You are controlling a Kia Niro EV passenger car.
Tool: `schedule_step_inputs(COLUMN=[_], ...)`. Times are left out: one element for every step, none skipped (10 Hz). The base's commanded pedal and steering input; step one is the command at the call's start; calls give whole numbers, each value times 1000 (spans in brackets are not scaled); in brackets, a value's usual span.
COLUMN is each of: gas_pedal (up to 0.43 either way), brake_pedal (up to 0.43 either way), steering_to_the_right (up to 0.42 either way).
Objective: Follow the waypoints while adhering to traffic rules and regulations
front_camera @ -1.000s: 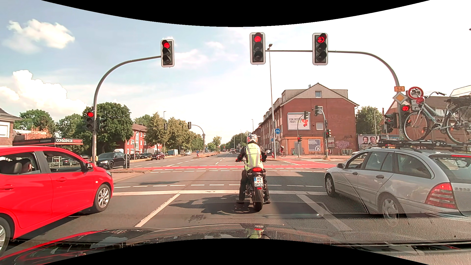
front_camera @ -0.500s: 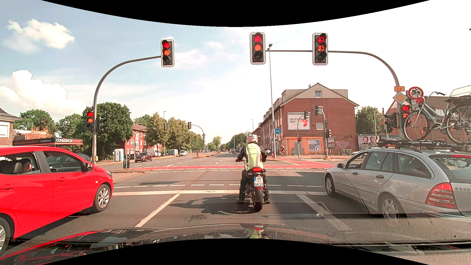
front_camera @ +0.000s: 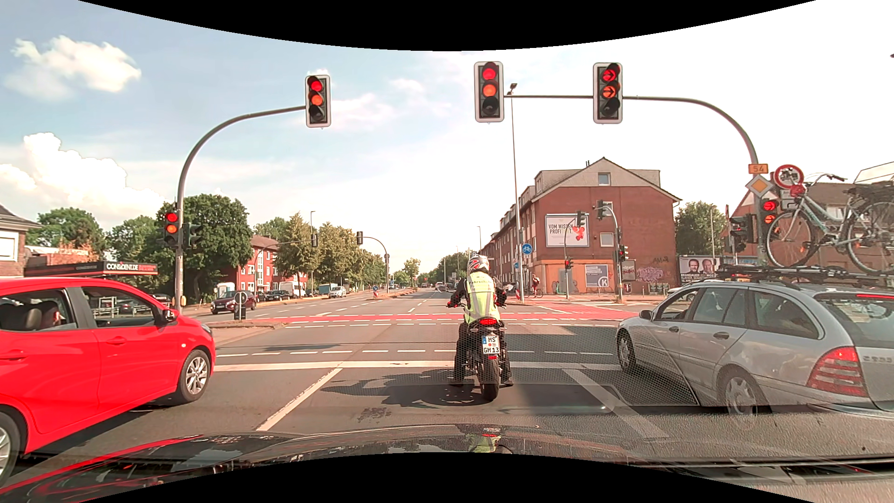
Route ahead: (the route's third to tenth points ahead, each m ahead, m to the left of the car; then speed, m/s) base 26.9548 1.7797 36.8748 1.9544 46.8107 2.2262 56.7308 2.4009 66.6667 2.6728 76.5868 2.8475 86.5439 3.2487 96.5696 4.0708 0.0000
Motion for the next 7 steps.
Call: schedule_step_inputs(gas_pedal=[0,0,0,0,0,0,0], brake_pedal=[0,0,0,0,0,0,0], steering_to_the_right=[10,10,10,10,10,10,10])
